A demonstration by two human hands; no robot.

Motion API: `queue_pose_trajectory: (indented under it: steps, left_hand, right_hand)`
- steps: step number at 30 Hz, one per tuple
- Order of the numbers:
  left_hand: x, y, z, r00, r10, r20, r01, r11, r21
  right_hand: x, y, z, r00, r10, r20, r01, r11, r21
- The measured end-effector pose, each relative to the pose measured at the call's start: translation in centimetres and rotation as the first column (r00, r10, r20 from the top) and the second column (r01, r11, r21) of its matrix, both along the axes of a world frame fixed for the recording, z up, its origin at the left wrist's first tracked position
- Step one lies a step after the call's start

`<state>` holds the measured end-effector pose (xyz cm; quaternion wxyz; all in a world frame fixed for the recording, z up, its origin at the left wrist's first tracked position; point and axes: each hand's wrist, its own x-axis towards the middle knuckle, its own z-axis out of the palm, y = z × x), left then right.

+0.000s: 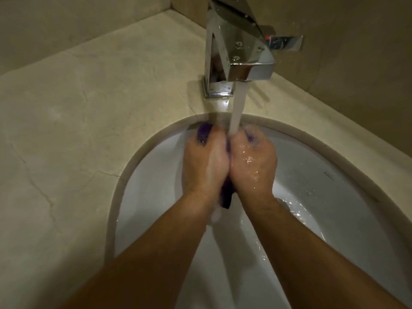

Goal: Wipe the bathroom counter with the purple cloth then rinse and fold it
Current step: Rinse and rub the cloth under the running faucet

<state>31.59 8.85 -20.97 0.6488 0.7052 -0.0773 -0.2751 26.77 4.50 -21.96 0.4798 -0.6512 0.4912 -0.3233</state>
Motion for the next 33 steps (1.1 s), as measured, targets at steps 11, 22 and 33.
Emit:
queue_pose_trajectory:
  steps: [11,22,33]
  left_hand:
    - [-0.1,0.1,0.9,0.996,0.042,0.083,-0.05,0.994,0.096]
    - [-0.1,1.9,2.0,0.746,-0.147,-0.65,0.057,0.986,-0.158]
    - [-0.4,1.5,1.9,0.922,-0.018,-0.388,-0.016,0.996,-0.084]
  right_hand:
    - [-0.2,-0.4,0.1,0.996,-0.044,0.071,0.035,0.992,0.124]
    - [-1.6,-1.2,1.6,0.855,-0.198,0.479,-0.217,0.703,0.678]
    - [-1.4,-0.1,4.1,0.956,0.196,0.217,-0.26,0.909,0.324]
